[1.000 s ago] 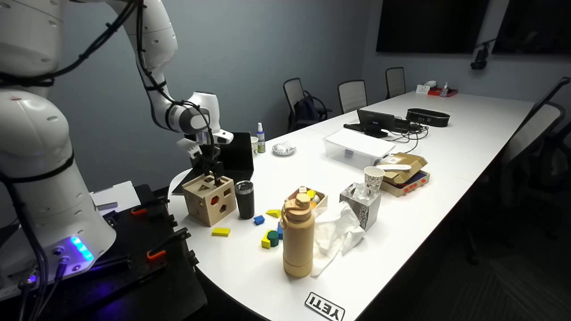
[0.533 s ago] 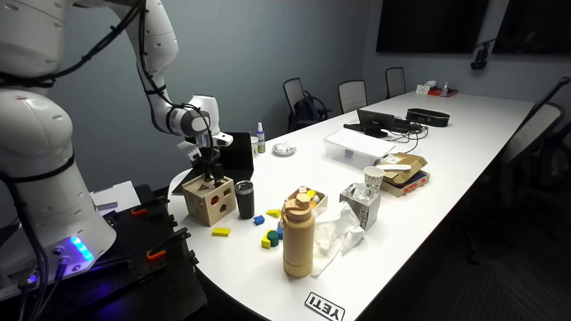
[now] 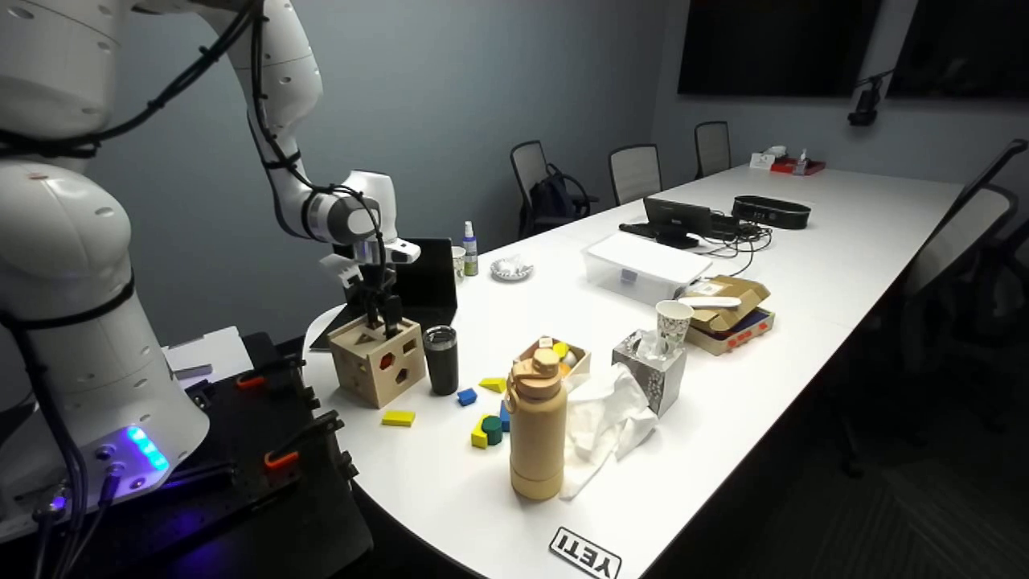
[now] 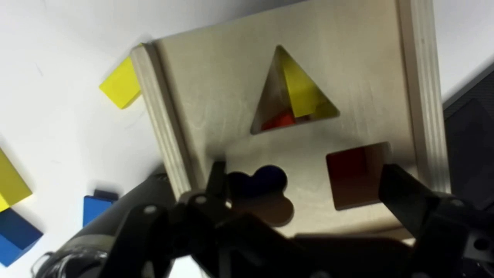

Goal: Half open the wooden box by sliding the lid

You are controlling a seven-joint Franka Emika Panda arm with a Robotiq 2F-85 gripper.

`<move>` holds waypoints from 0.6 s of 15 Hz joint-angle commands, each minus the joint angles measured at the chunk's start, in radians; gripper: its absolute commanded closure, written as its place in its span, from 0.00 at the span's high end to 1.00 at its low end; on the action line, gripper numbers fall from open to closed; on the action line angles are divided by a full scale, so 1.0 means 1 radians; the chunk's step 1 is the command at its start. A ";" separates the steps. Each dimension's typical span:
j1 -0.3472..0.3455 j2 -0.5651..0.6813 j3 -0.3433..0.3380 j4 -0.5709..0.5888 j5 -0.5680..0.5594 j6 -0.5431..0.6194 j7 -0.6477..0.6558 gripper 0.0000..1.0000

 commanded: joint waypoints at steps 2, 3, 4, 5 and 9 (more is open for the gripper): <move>-0.028 0.003 0.043 0.041 0.001 -0.148 -0.016 1.00; -0.031 0.006 0.049 0.051 -0.001 -0.181 -0.015 1.00; -0.038 0.009 0.059 0.062 0.000 -0.213 -0.020 1.00; -0.041 0.010 0.064 0.070 -0.002 -0.238 -0.019 1.00; -0.040 0.018 0.065 0.098 -0.024 -0.333 -0.002 1.00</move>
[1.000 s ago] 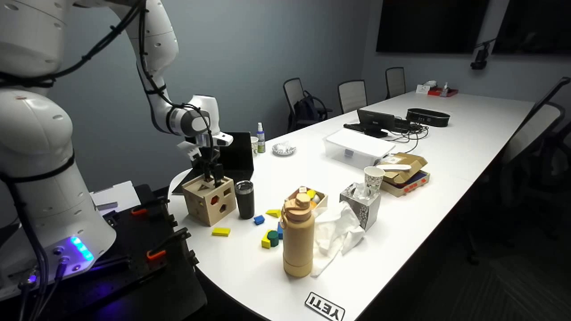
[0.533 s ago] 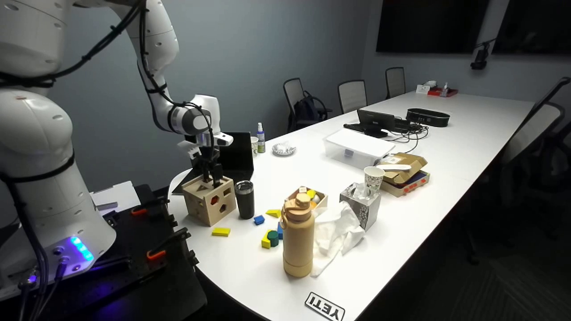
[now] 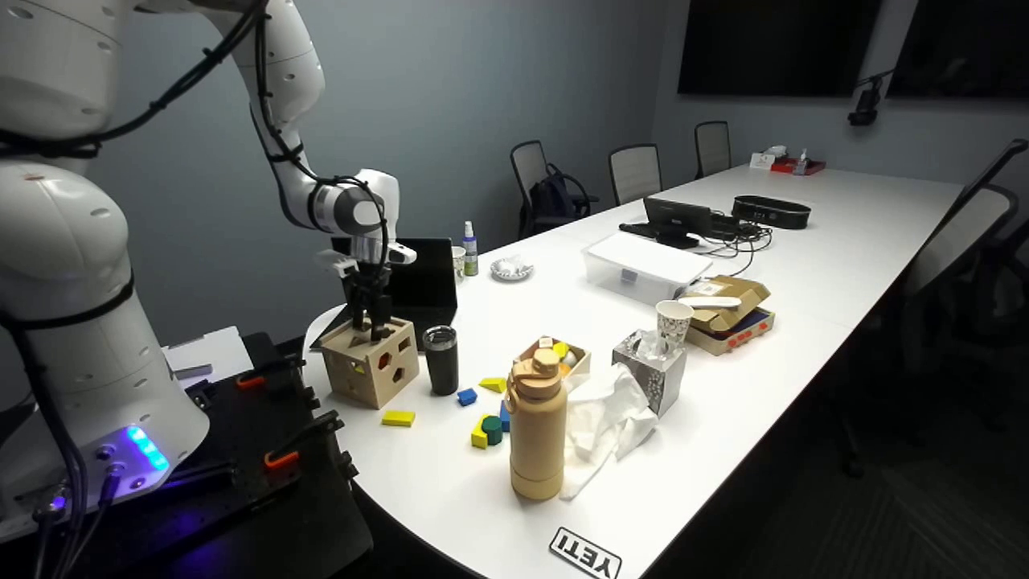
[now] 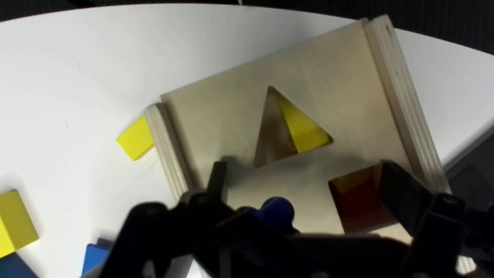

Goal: Half open the wooden box by sliding the lid

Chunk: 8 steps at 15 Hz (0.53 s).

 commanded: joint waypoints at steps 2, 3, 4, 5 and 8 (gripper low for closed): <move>-0.009 0.018 0.009 0.041 -0.036 -0.105 0.012 1.00; -0.007 0.021 0.008 0.049 -0.041 -0.125 0.017 1.00; -0.009 0.025 0.010 0.055 -0.042 -0.140 0.015 1.00; -0.009 0.029 0.011 0.062 -0.047 -0.155 0.014 1.00; -0.008 0.038 0.010 0.079 -0.060 -0.199 0.020 1.00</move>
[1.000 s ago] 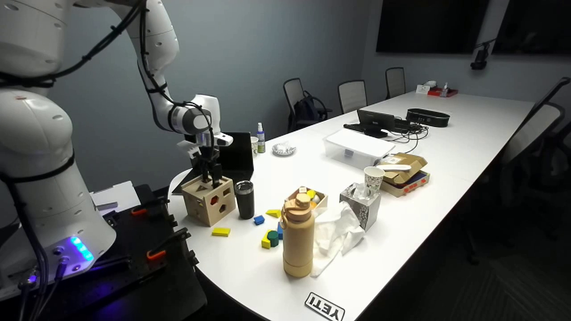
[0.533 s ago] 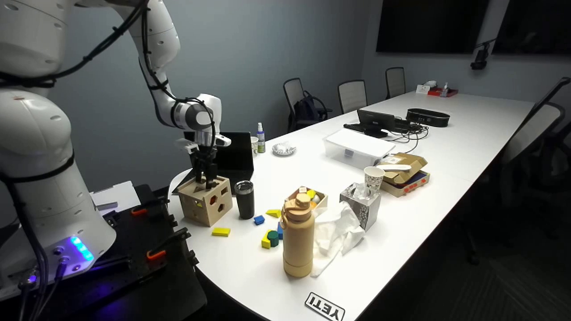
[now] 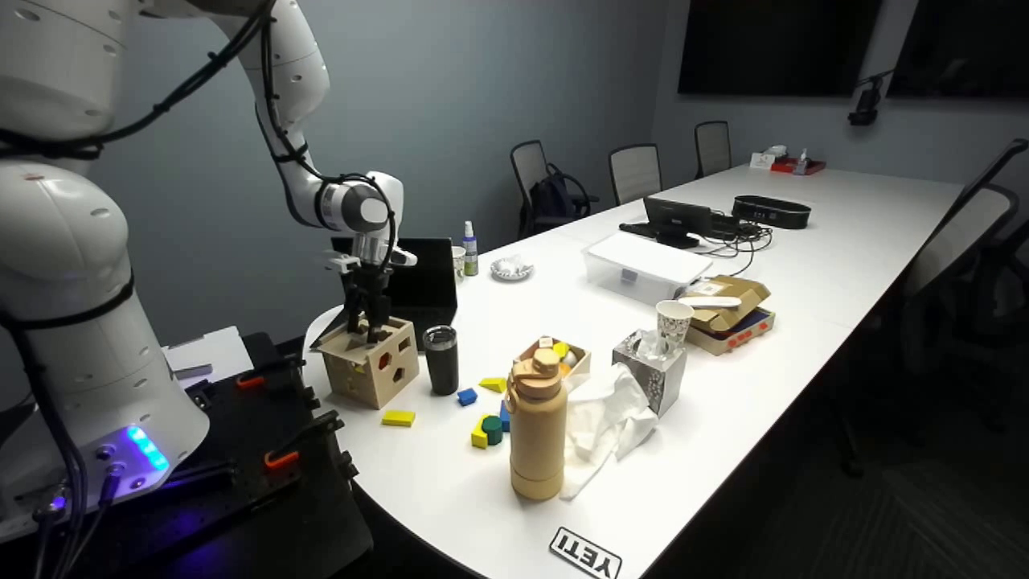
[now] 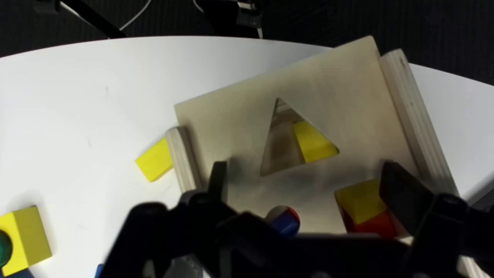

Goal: Half open the wooden box by sliding the lid

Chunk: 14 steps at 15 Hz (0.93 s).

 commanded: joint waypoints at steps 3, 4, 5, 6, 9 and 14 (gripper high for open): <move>-0.012 0.021 0.012 0.038 -0.035 -0.097 0.014 1.00; -0.015 0.025 0.014 0.039 -0.032 -0.106 0.011 1.00; -0.016 0.029 0.014 0.041 -0.031 -0.114 0.012 1.00; -0.017 0.030 0.015 0.041 -0.030 -0.121 0.011 1.00; -0.030 0.033 0.021 0.037 -0.013 -0.146 0.001 1.00; -0.053 0.044 0.027 0.044 -0.004 -0.211 0.006 1.00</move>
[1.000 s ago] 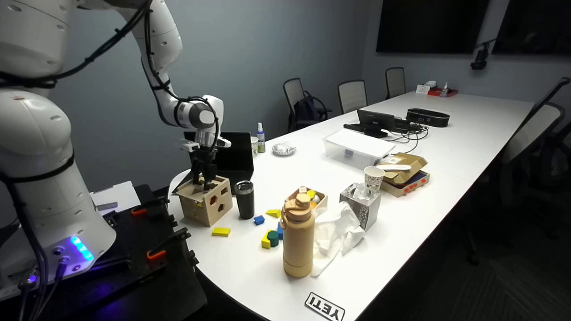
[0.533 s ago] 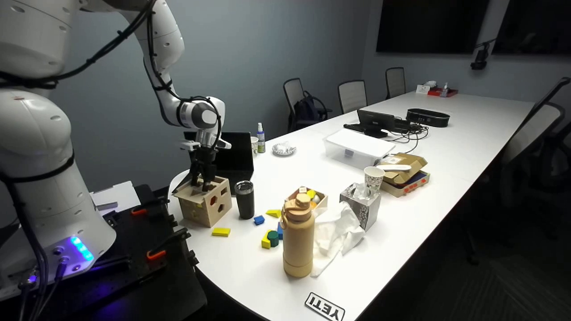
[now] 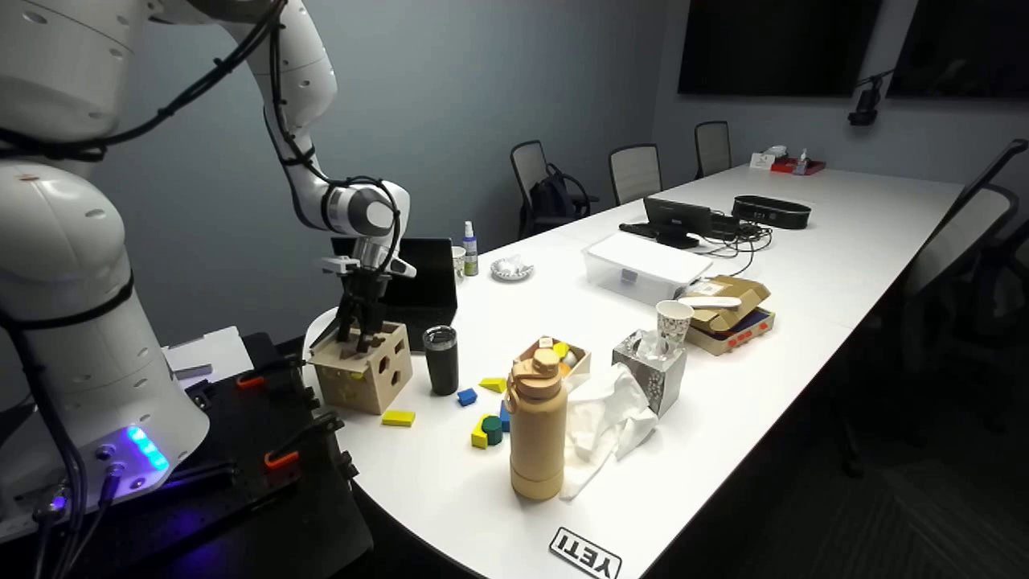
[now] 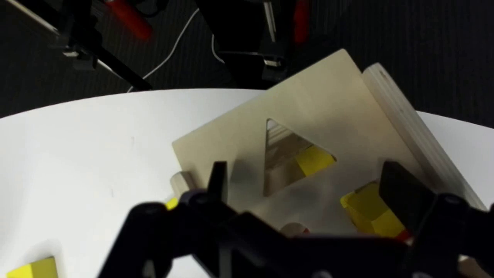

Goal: Half open the wooden box by sliding the lid

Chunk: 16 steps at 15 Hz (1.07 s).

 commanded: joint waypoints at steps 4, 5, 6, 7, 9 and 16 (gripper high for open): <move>-0.026 0.026 0.012 0.036 0.002 -0.124 0.018 1.00; -0.027 0.030 0.011 0.041 0.002 -0.143 0.021 1.00; -0.028 0.036 0.011 0.048 0.002 -0.162 0.023 1.00; -0.028 0.040 0.010 0.055 0.000 -0.181 0.026 1.00; -0.030 0.047 0.012 0.066 0.003 -0.212 0.024 1.00; -0.053 0.069 0.014 0.094 0.021 -0.288 0.007 1.00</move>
